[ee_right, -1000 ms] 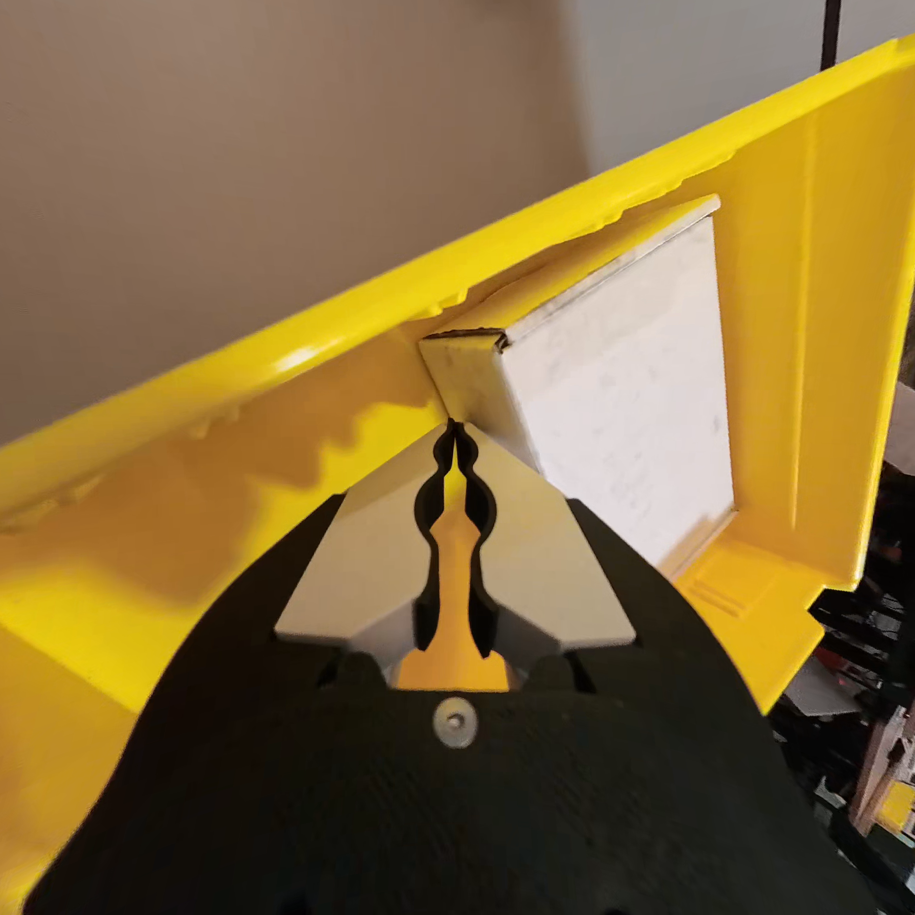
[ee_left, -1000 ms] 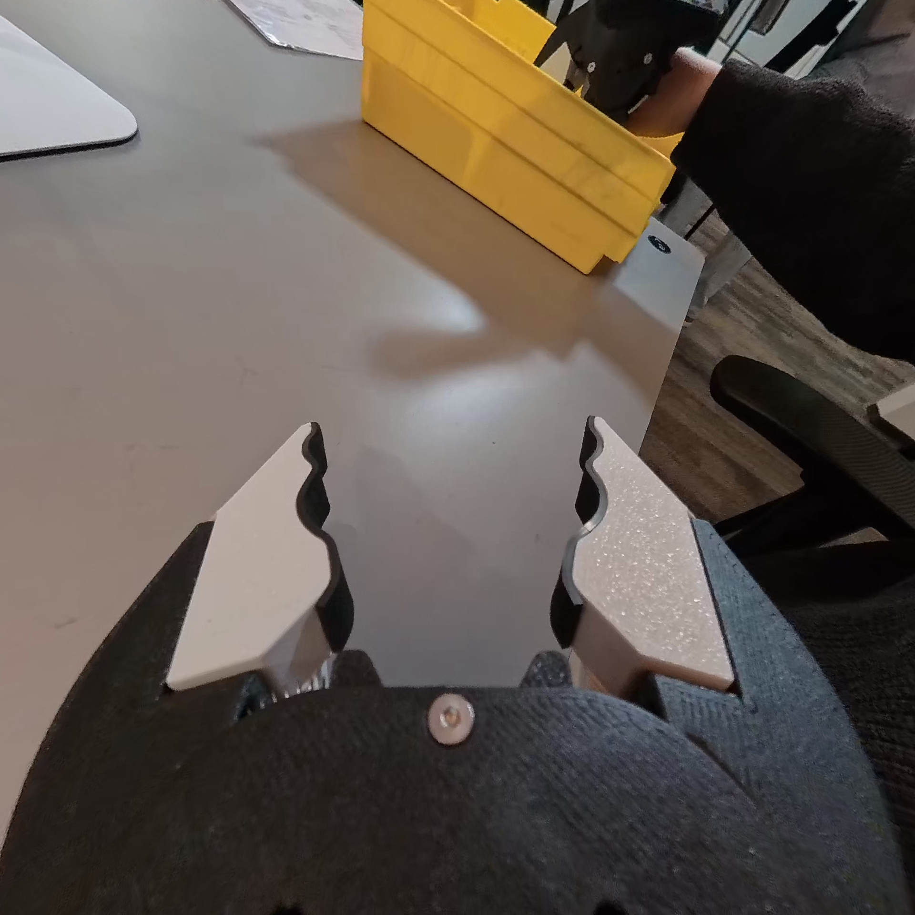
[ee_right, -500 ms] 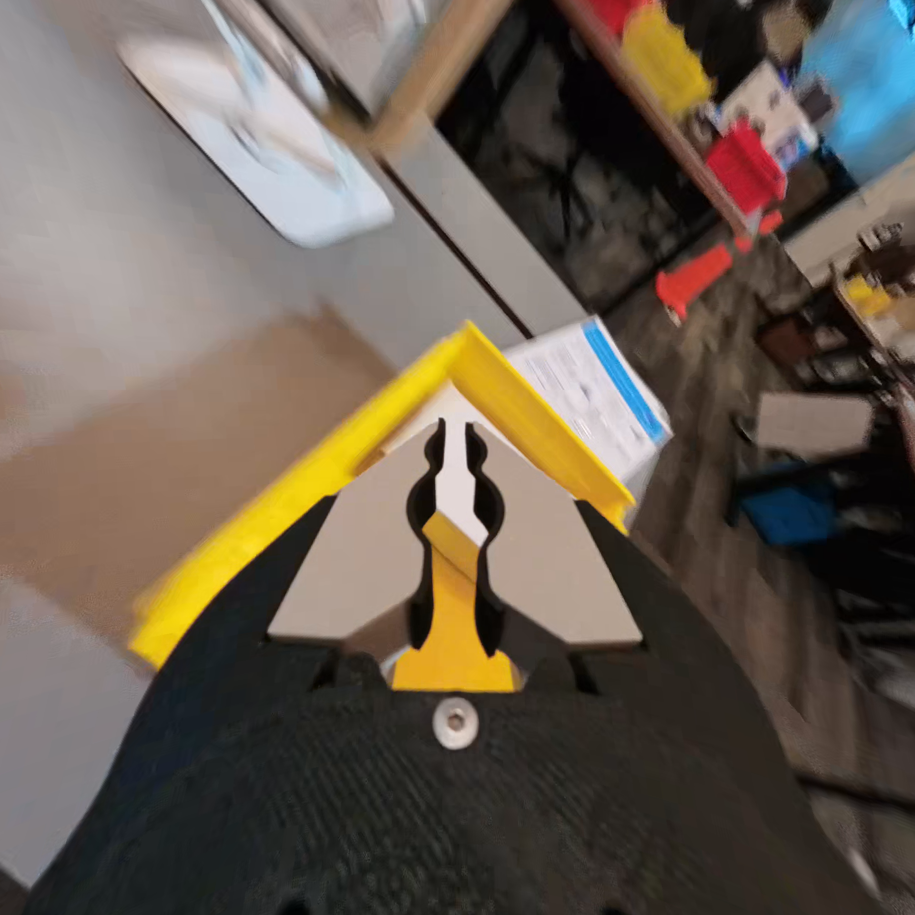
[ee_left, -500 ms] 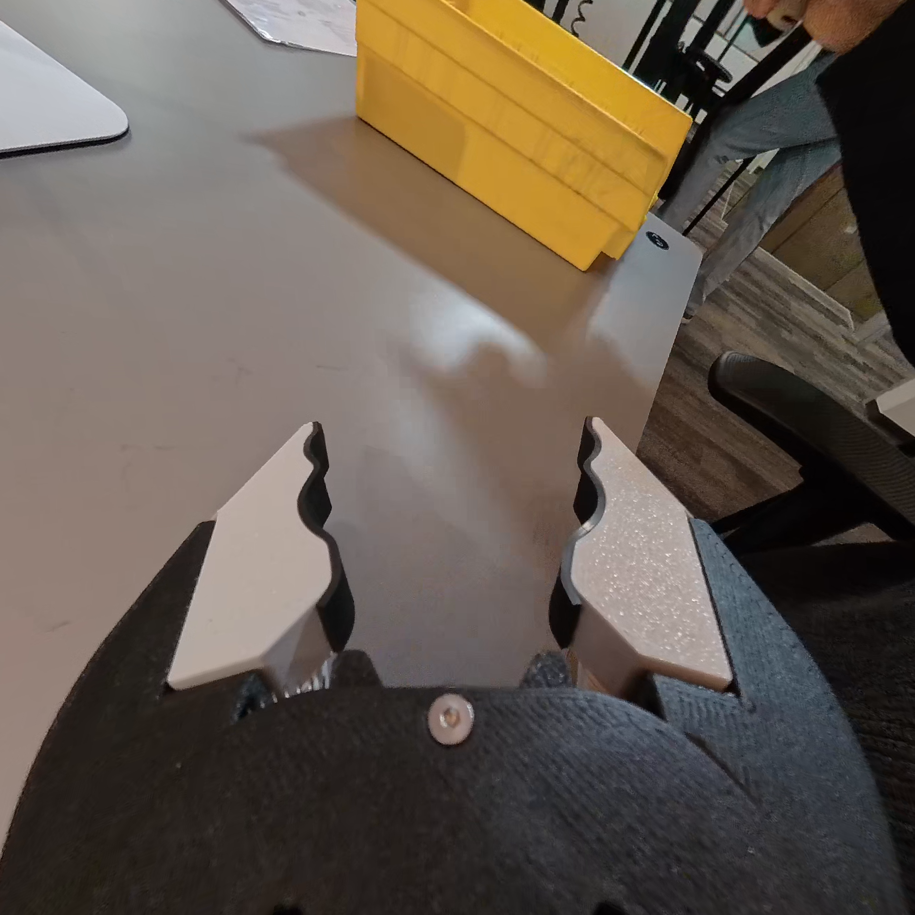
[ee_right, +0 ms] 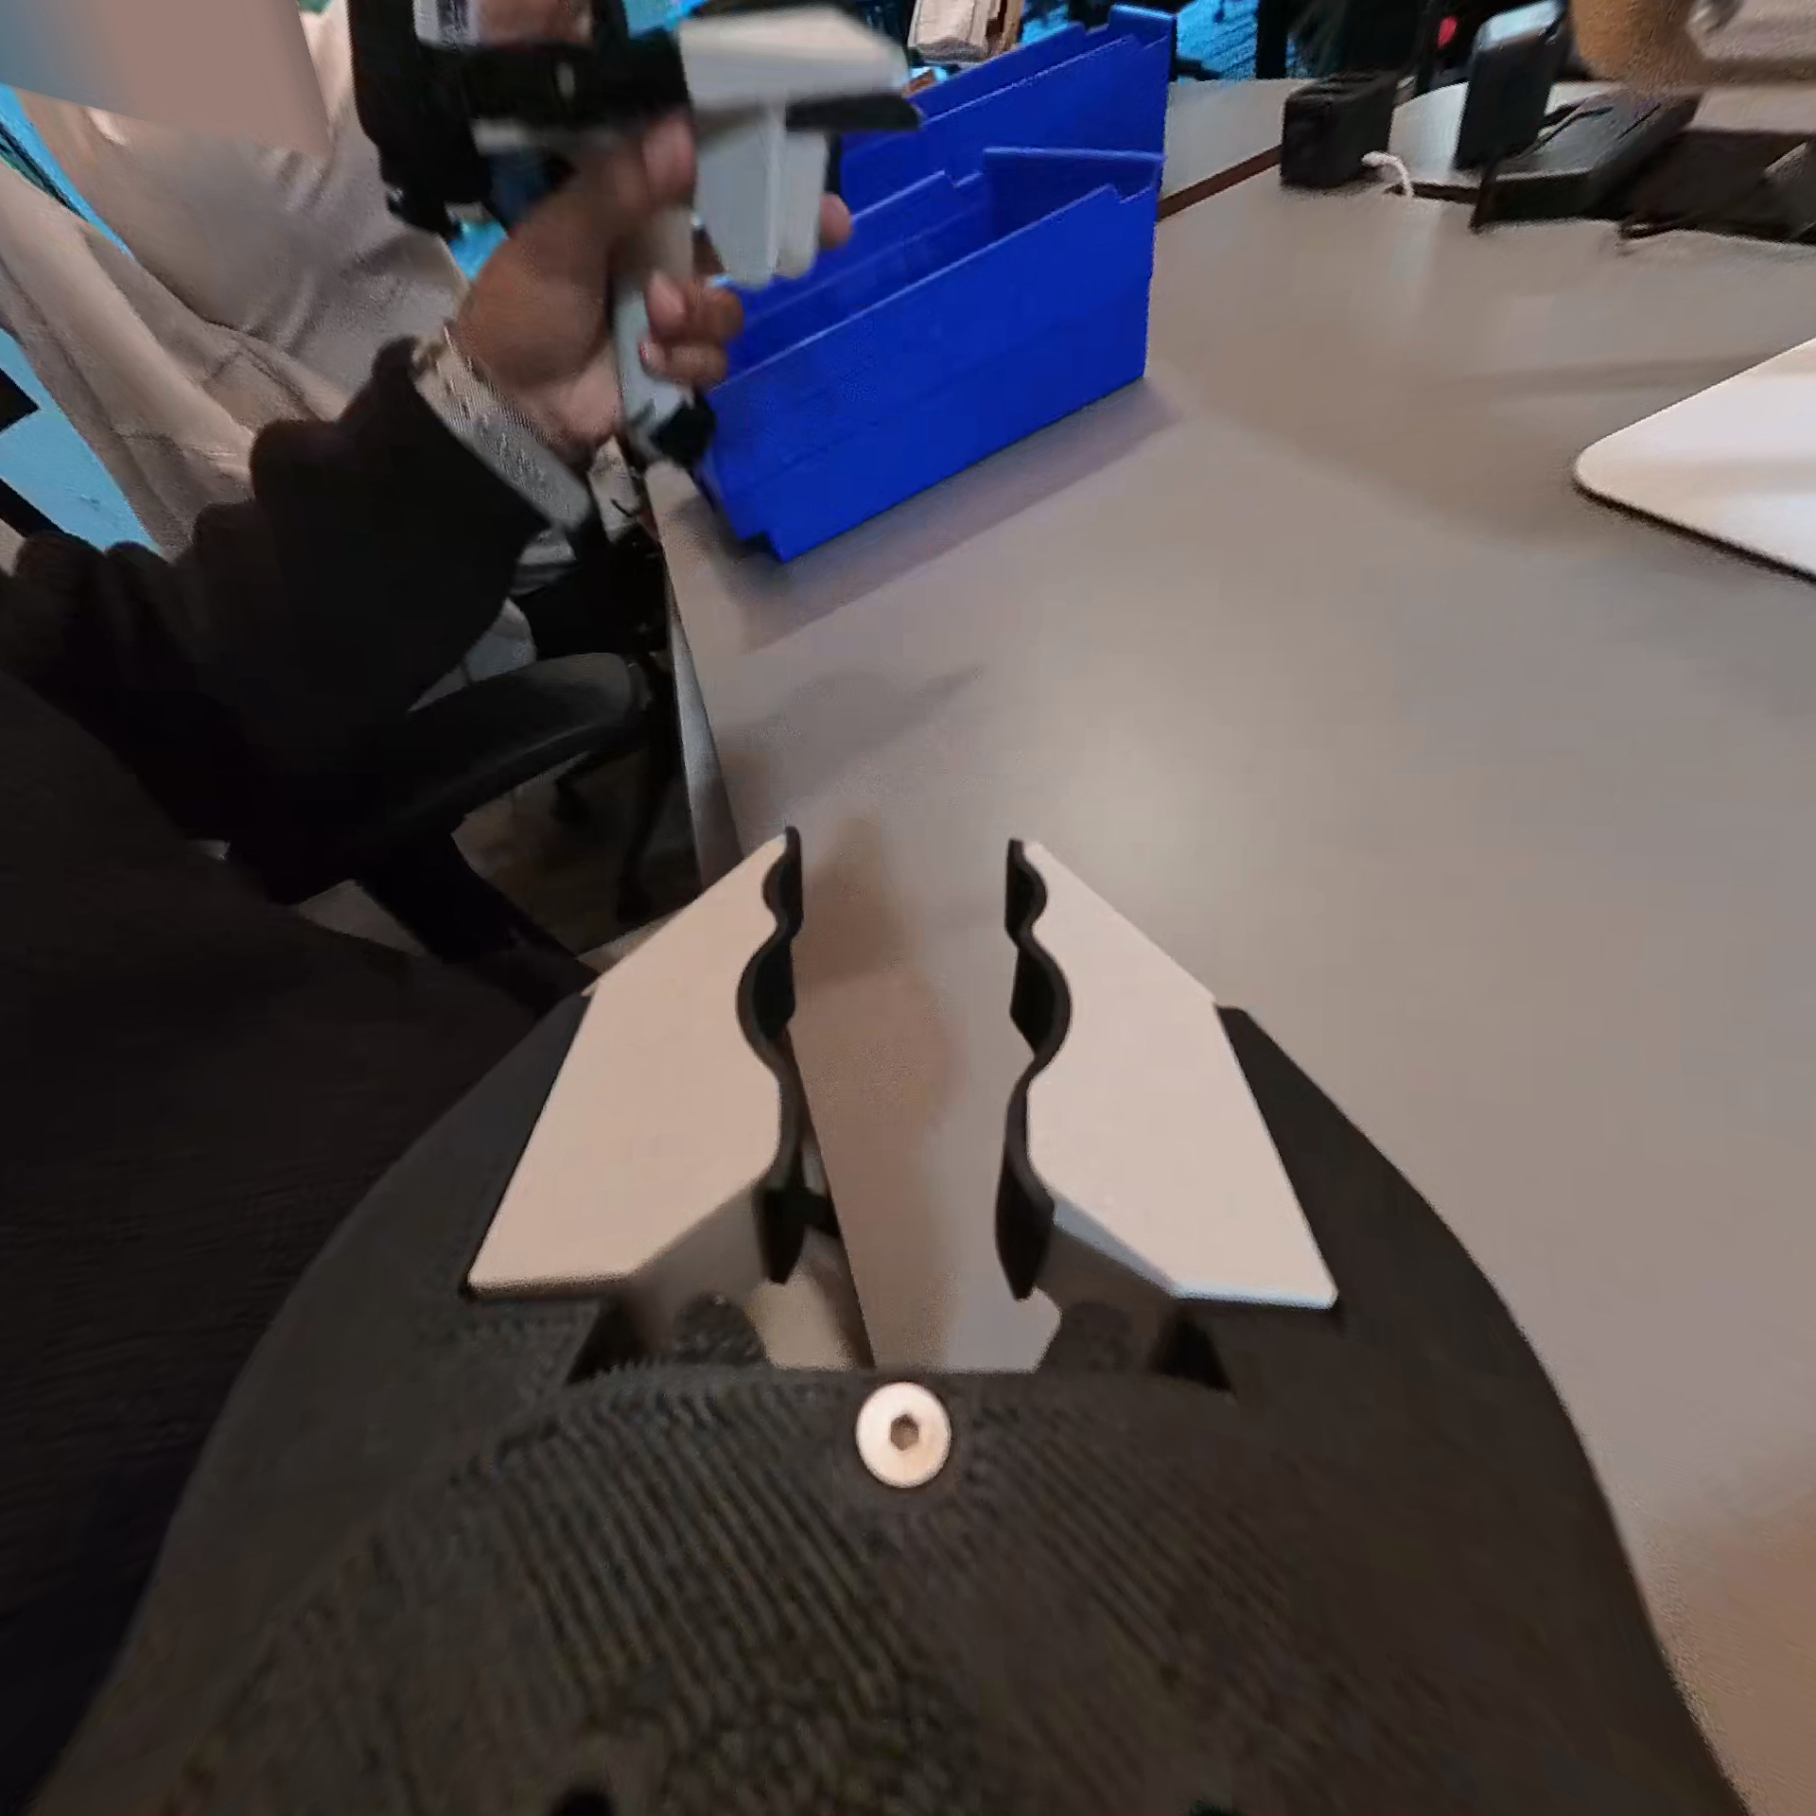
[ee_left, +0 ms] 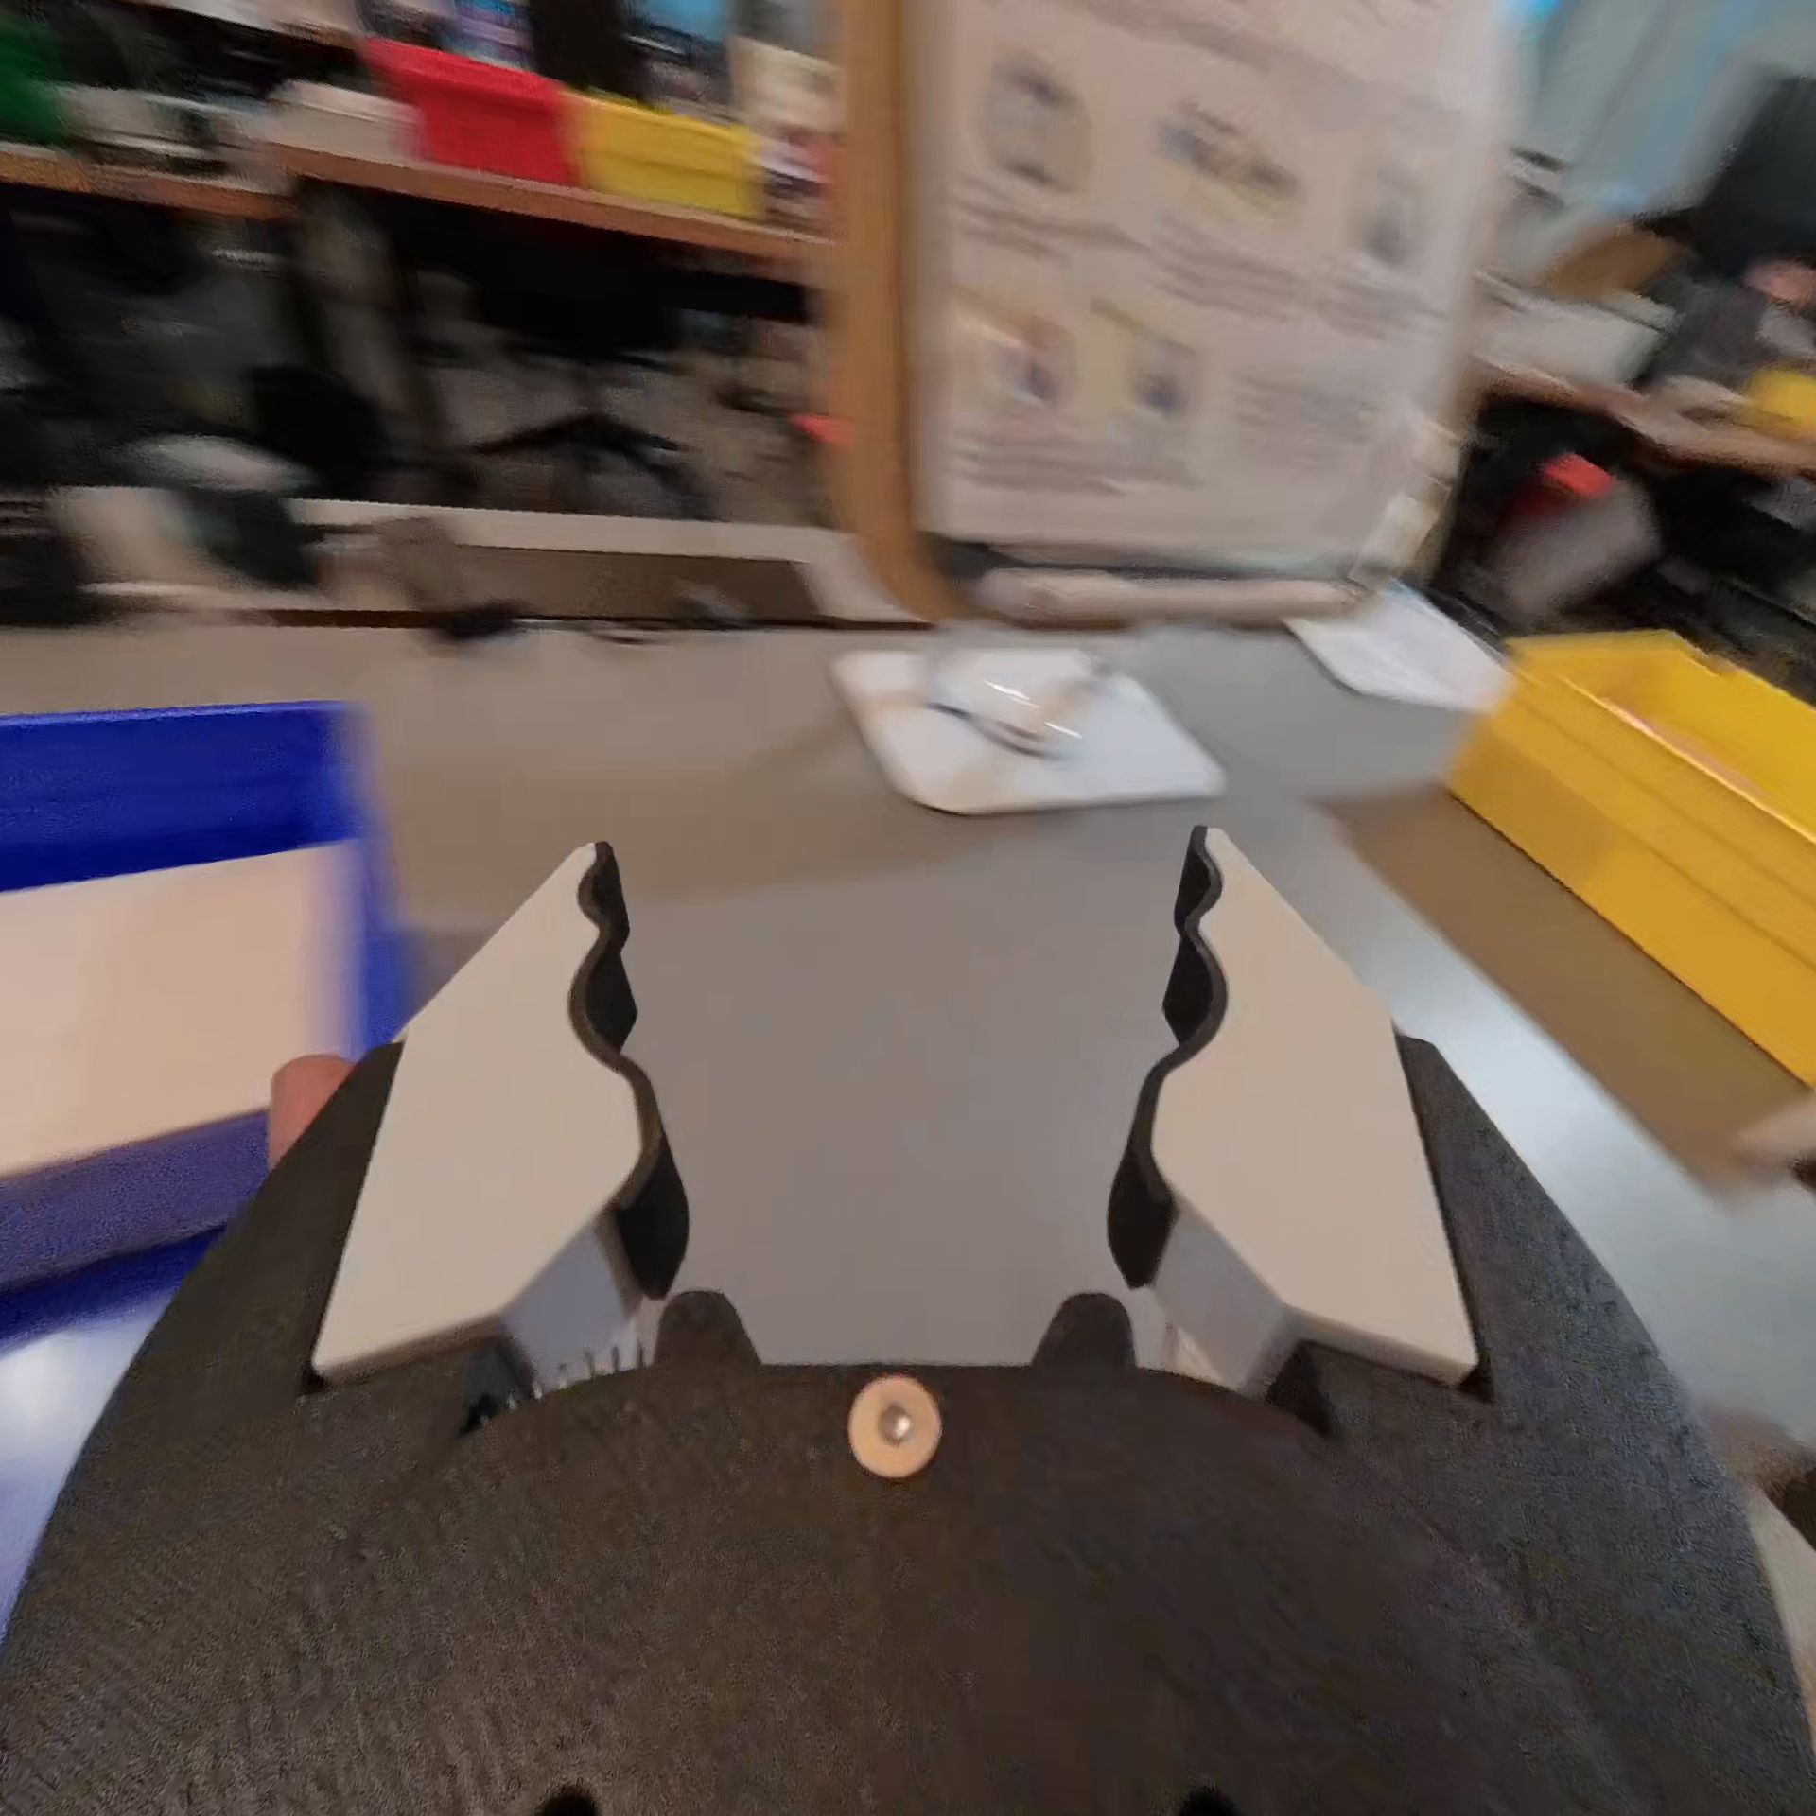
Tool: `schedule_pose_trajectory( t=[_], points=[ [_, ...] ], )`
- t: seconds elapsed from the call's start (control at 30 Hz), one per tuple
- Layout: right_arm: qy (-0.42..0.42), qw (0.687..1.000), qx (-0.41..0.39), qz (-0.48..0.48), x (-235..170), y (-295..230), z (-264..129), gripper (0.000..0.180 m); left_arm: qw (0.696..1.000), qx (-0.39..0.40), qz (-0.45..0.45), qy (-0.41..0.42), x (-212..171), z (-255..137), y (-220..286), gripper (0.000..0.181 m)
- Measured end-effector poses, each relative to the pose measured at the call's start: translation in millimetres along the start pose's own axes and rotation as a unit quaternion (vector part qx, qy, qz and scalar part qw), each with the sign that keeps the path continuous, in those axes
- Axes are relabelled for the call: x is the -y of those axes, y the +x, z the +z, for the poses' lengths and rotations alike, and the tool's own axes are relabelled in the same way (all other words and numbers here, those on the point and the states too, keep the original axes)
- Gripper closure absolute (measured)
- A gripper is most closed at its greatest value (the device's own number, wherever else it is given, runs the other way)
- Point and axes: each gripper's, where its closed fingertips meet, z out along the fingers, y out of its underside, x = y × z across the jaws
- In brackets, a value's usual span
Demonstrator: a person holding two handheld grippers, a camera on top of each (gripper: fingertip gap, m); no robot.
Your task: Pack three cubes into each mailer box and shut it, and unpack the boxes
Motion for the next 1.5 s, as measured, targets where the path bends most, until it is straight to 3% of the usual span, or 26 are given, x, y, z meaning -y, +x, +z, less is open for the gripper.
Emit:
schedule_pose_trajectory(
  t=[0.07, 0.13, 0.27, 0.33, 0.4, 0.5, 0.6, 0.73, 0.93, 1.0, 1.17, 1.33, 1.5],
  points=[
    [0.006, 1.0, 0.013, 0.009, -4.2, -4.5, 6.3, 0.139, 0.994, 0.102, -0.036, -0.002, 17.2, -29.6, -85.4, 0.072],
    [0.011, 1.0, 0.024, 0.018, -6.1, -5.9, 11.4, 0.14, 0.981, 0.179, -0.062, -0.041, 11.3, -48.3, -163.0, 0.073],
    [0.003, 0.998, 0.043, 0.046, -13.4, -6.5, 22.9, 0.139, 0.958, 0.199, -0.111, -0.175, -47.2, -47.6, -240.8, 0.078],
    [-0.008, 0.998, 0.047, 0.049, -18.0, -8.4, 27.0, 0.139, 0.961, 0.179, -0.053, -0.202, -58.5, -39.9, -244.8, 0.079],
    [-0.017, 0.998, 0.039, 0.037, -21.4, -8.6, 29.5, 0.138, 0.956, 0.169, 0.061, -0.232, -61.5, -34.7, -240.9, 0.076],
    [-0.023, 0.999, 0.029, 0.024, -24.7, -7.9, 31.9, 0.139, 0.922, 0.164, 0.221, -0.272, -61.3, -25.2, -236.1, 0.074],
    [-0.022, 0.999, 0.029, 0.033, -26.0, -6.7, 34.9, 0.139, 0.902, 0.104, 0.292, -0.302, -73.8, -7.3, -223.6, 0.087],
    [-0.022, 0.999, 0.021, 0.039, -26.1, -4.1, 35.9, 0.139, 0.873, 0.055, 0.278, -0.396, -110.5, -8.3, -225.3, 0.085],
    [-0.018, 0.999, 0.006, 0.047, -25.6, 5.5, 34.0, 0.139, 0.846, -0.02, 0.274, -0.458, -105.8, -43.8, -207.8, 0.098],
    [-0.008, 0.998, 0.011, 0.062, -22.9, 8.5, 35.6, 0.139, 0.844, 0.012, 0.315, -0.435, -89.7, -40.7, -219.9, 0.082],
    [0.014, 0.995, 0.027, 0.094, -14.4, 11.6, 39.7, 0.141, 0.826, 0.045, 0.37, -0.422, -72.4, -15.3, -247.8, 0.072],
    [0.021, 0.995, 0.026, 0.096, -12.1, 11.7, 39.8, 0.144, 0.796, -0.03, 0.354, -0.49, -99.7, 2.2, -254.5, 0.067],
    [0.016, 0.994, 0.023, 0.104, -18.3, 15.2, 40.8, 0.144, 0.768, -0.035, 0.363, -0.526, -106.0, 13.4, -267.3, 0.054]
  ],
)
